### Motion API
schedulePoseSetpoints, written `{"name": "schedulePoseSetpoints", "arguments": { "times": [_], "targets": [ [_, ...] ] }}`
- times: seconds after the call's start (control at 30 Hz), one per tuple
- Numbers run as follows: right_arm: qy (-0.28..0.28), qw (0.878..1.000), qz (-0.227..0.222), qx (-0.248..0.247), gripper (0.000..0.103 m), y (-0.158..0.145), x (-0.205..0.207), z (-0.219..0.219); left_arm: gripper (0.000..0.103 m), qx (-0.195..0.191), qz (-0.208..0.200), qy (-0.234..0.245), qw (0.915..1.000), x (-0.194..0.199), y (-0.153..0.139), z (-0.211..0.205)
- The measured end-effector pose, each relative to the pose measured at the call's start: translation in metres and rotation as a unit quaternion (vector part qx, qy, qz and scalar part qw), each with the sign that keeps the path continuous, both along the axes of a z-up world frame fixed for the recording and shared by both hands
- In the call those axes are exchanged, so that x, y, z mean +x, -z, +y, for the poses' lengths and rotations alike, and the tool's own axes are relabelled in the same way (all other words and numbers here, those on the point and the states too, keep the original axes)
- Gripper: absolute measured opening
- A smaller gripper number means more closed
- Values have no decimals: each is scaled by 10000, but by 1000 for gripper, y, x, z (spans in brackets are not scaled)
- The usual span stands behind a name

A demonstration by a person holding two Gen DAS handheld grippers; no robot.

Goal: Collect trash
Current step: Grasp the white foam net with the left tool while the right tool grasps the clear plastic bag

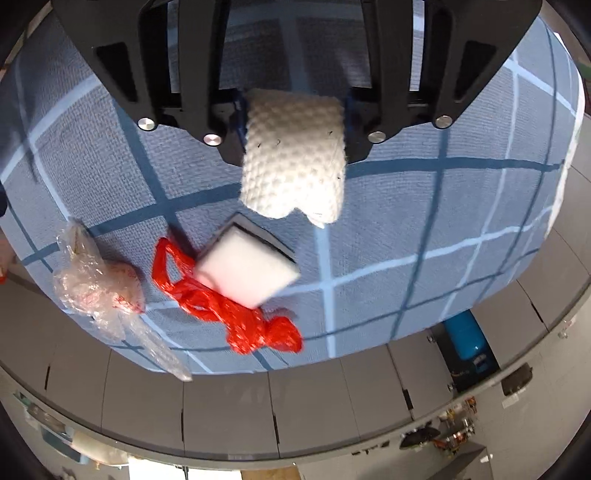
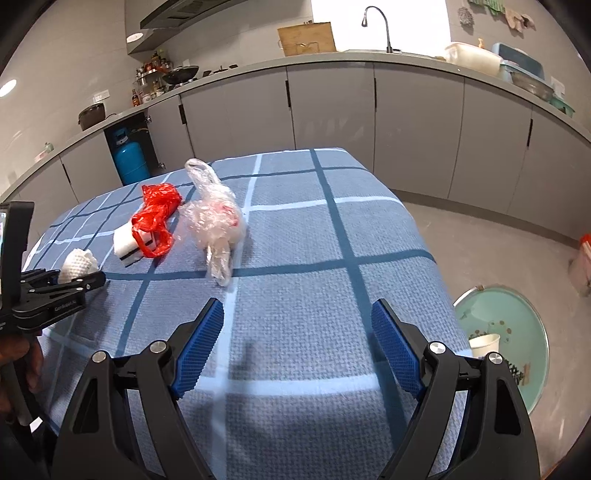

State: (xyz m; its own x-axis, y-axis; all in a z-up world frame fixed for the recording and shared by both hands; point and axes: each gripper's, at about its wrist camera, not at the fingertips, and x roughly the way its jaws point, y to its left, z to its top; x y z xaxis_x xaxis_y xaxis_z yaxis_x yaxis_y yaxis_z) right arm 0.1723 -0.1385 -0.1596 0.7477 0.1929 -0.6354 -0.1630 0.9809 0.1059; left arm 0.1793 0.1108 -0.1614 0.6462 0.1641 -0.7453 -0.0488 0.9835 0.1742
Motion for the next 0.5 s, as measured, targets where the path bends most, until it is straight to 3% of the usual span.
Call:
{"name": "schedulePoseSetpoints", "arguments": {
  "times": [0.13,0.5],
  "targets": [
    [-94,9999,-38,-47,81,-6,9,10,29,16,-25,-33,10000,-3,-5,9],
    [-395,9988,-185,-228,81,-20,53,47,28,83,-217,-305,9993,0,-22,39]
  ]
}}
